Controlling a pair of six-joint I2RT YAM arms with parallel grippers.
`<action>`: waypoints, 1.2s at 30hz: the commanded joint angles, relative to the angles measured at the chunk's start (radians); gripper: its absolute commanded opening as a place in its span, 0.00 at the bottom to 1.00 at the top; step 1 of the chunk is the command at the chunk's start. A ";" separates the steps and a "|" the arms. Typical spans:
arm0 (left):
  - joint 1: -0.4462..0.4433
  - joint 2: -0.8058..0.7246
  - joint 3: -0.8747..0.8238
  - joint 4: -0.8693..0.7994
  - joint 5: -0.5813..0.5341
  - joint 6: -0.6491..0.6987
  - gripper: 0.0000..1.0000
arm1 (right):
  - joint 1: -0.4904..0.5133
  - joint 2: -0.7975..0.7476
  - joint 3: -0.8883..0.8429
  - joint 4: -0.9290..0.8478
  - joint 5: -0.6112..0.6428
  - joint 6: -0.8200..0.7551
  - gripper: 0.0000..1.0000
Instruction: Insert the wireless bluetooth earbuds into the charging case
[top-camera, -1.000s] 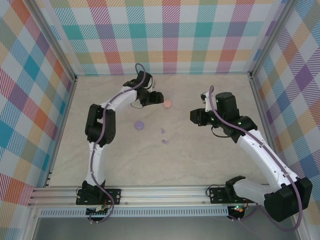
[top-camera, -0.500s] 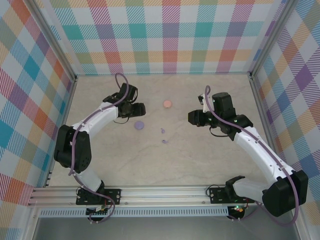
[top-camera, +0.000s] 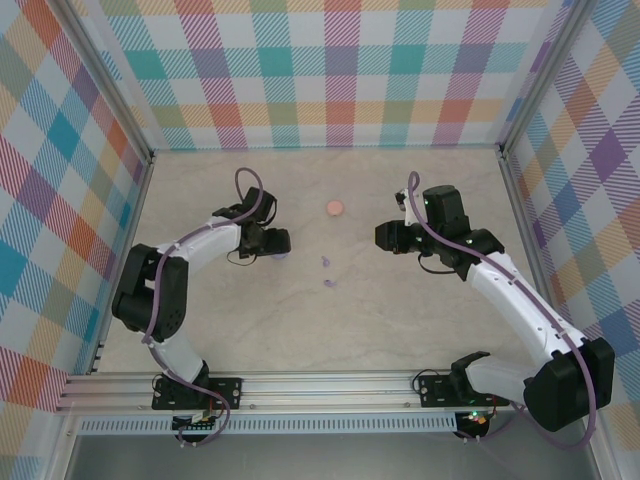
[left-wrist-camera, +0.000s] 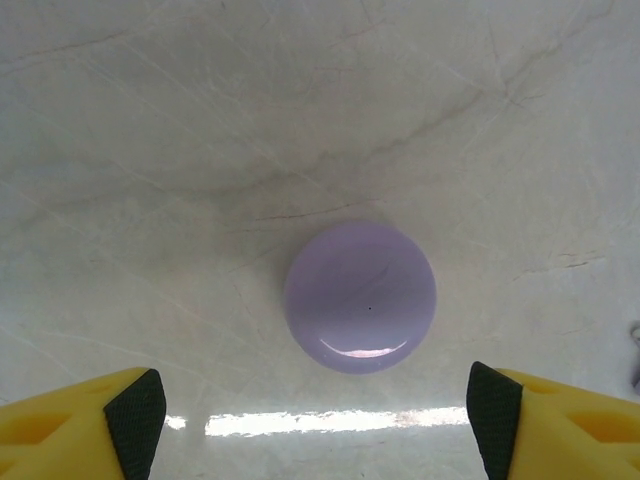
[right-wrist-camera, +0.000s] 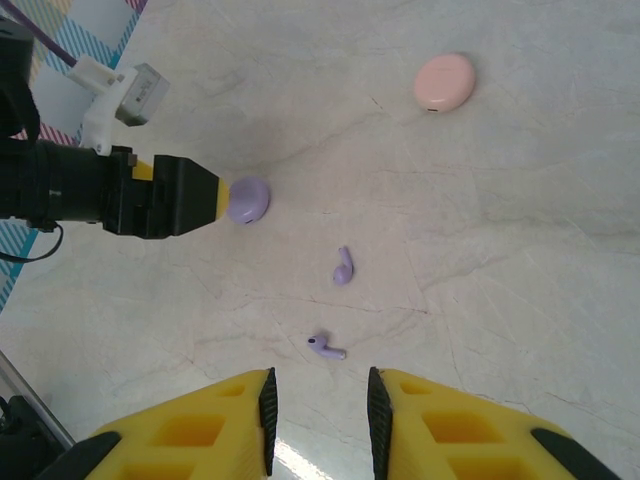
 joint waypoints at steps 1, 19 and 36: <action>0.003 0.048 0.019 0.023 0.032 0.026 0.81 | 0.002 0.006 -0.004 0.012 -0.015 0.003 0.34; -0.041 0.221 0.161 -0.037 0.012 0.049 0.77 | 0.002 0.030 0.009 0.000 -0.004 -0.003 0.34; -0.083 0.282 0.249 -0.019 0.124 0.131 0.52 | 0.002 0.060 0.019 -0.014 0.046 0.005 0.34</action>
